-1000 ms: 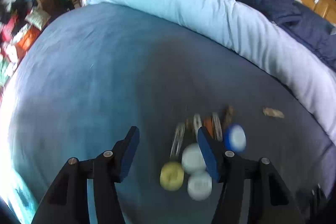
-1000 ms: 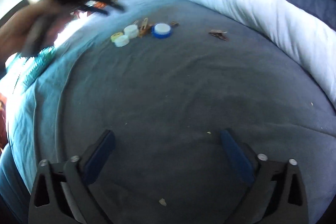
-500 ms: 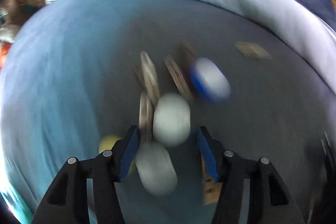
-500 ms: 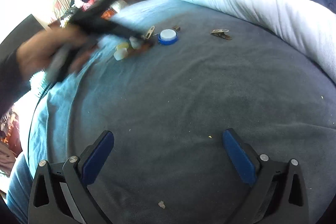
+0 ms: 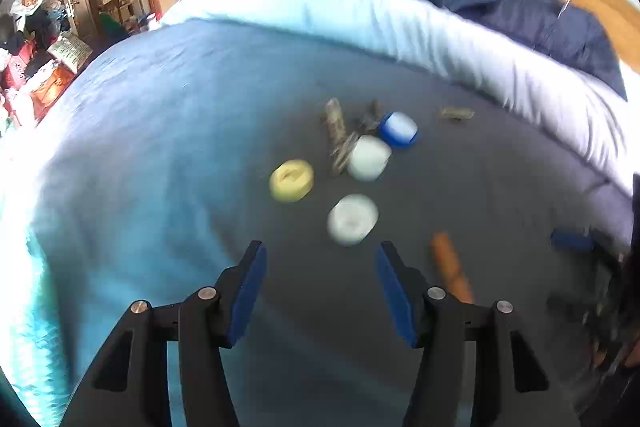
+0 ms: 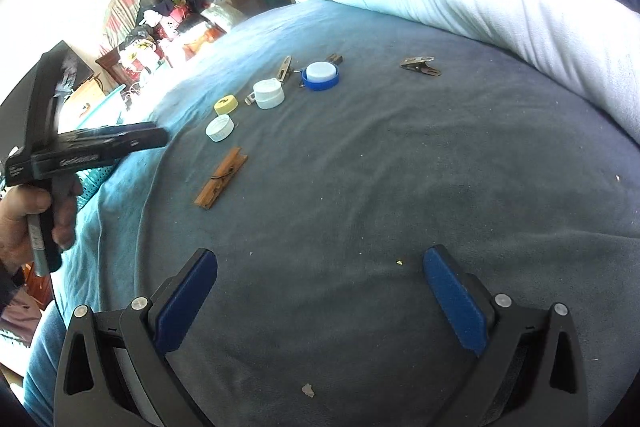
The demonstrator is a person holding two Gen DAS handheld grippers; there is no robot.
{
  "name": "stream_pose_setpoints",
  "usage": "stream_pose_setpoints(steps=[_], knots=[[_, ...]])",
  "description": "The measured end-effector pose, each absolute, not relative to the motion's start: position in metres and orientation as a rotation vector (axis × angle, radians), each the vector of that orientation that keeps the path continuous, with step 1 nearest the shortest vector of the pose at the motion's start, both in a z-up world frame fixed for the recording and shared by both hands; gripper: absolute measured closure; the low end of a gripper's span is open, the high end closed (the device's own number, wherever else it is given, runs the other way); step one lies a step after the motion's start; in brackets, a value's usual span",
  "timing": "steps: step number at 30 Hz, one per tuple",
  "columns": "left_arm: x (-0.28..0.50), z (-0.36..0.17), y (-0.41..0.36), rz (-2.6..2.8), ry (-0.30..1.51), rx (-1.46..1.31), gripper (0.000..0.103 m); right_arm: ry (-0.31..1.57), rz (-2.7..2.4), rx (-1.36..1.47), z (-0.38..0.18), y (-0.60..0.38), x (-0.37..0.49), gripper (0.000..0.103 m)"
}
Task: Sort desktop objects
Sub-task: 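Move both grippers back over the remaining caps and clothespins on the bed, then grasp the white cap with the left gripper while the right grasps the wooden clothespin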
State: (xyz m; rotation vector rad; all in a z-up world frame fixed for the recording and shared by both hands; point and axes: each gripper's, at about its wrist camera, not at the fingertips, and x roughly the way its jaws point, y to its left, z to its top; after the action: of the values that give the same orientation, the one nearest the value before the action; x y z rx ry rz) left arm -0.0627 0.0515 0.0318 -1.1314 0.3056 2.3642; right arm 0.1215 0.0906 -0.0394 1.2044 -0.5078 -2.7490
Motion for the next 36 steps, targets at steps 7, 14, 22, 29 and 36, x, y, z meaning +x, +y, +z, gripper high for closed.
stream_pose_setpoints(steps=[7,14,22,29,36], knots=[[-0.089,0.000,0.085,2.335,0.356,-1.186,0.048,-0.507,-2.750,1.208,-0.039,0.090,0.122,0.000],[-0.084,0.006,0.057,2.439,0.246,-1.134,0.073,-0.450,-2.787,1.237,-0.037,0.085,0.123,0.000],[-0.065,0.000,0.022,2.517,0.200,-1.148,0.073,-0.432,-2.740,1.206,-0.012,0.030,0.084,0.019],[-0.058,0.007,0.020,2.521,0.218,-1.109,0.073,-0.406,-2.785,1.322,-0.028,0.004,0.047,0.033],[-0.055,0.014,0.020,2.524,0.186,-1.099,0.073,-0.375,-2.788,1.376,-0.031,0.013,0.052,0.088]])
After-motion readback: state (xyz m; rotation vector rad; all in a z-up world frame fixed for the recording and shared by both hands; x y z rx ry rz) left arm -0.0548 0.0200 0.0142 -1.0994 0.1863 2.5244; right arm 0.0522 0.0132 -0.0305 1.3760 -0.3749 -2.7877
